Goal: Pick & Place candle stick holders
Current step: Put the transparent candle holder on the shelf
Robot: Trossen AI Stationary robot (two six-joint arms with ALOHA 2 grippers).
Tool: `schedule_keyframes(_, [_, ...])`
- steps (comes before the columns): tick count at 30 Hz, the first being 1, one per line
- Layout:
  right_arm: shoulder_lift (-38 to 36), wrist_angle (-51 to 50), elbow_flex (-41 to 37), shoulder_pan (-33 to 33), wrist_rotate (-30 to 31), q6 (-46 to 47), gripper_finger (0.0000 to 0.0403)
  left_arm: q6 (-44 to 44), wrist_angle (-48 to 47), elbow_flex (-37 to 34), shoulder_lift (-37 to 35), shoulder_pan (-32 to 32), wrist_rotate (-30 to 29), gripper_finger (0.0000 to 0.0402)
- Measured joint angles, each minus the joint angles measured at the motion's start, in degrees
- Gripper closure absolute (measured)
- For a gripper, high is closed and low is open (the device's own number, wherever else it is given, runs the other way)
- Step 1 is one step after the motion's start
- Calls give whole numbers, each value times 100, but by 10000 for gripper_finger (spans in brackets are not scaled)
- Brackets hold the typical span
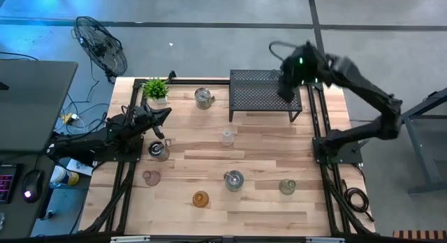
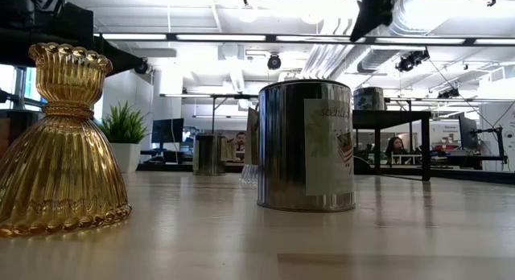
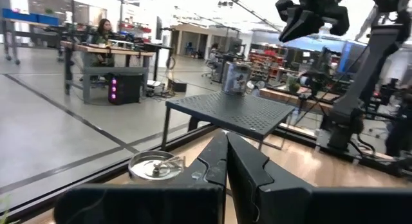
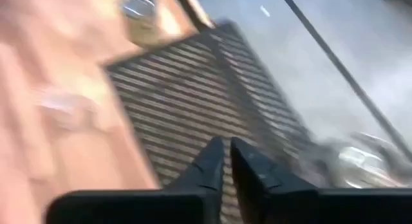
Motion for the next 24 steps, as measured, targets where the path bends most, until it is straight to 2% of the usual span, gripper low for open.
schedule_keyframes(4, [-733, 1906, -1699, 875, -163, 678, 384, -17, -120, 0, 2, 1, 261, 401])
schedule_keyframes(7, [-1005, 3501, -2795, 1580, -187, 1079, 390, -19, -110, 0, 18, -1, 488, 401])
schedule_keyframes(11, [-915, 4930, -3614, 2347, 162, 1512, 398, -20, -111, 0, 169, 0, 557, 401])
schedule_keyframes(15, [-557, 5224, -3666, 2848, 671, 2020, 401, -20, -99, 0, 460, 1, 556, 401])
schedule_keyframes(19, [48, 5364, -3358, 3114, 885, 2422, 394, -20, -7, 0, 817, 1, 591, 401])
schedule_keyframes(24, [981, 5387, -2859, 3165, 761, 2762, 344, -20, 104, 39, 1250, 1, 742, 401])
